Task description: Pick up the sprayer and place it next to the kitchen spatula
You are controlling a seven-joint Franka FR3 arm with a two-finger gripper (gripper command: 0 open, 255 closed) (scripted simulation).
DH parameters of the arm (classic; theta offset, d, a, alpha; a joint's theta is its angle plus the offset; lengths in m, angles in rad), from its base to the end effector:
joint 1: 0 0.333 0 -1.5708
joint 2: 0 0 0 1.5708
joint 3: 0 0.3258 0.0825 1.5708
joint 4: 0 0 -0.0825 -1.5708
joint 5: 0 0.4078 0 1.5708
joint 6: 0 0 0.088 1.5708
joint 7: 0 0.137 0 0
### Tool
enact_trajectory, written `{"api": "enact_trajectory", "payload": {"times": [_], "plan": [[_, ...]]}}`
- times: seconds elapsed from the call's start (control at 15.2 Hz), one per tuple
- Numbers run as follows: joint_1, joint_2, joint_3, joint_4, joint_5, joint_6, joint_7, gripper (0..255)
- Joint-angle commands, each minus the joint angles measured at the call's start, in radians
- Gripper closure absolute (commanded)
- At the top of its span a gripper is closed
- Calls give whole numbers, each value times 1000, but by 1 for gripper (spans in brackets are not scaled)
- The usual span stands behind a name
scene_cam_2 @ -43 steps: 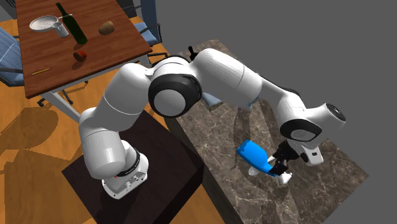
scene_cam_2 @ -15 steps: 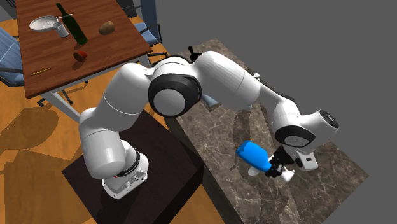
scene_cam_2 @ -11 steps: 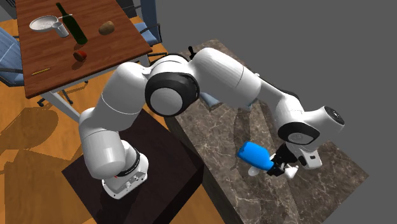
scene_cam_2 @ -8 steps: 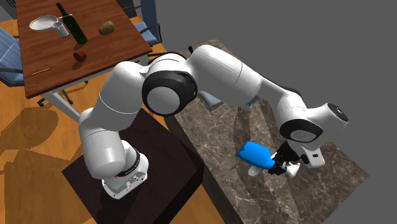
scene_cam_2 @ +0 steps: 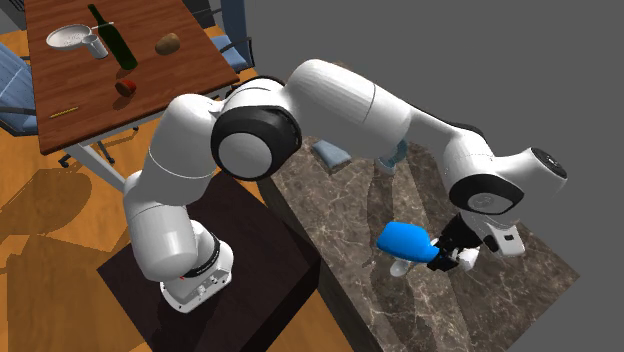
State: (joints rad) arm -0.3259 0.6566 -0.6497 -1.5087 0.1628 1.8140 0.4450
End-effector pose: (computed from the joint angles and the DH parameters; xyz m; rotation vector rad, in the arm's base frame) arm 0.4502 -0.5261 0.2920 2.2356 -1.9156 -0.4027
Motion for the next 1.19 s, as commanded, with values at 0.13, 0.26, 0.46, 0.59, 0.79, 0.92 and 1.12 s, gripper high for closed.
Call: {"api": "enact_trajectory", "payload": {"times": [0.13,0.26,0.46,0.59,0.79,0.92,1.12], "plan": [[2,-21,-8,21,-11,-39,-1,255],[32,-53,-13,-19,-22,-33,17,255],[117,-135,-22,-138,-50,2,78,255],[170,-186,-25,-208,-68,20,123,255],[244,-259,-25,-300,-96,42,194,255],[290,-305,-21,-354,-112,53,244,255],[354,-368,-11,-425,-135,64,322,255]]}}
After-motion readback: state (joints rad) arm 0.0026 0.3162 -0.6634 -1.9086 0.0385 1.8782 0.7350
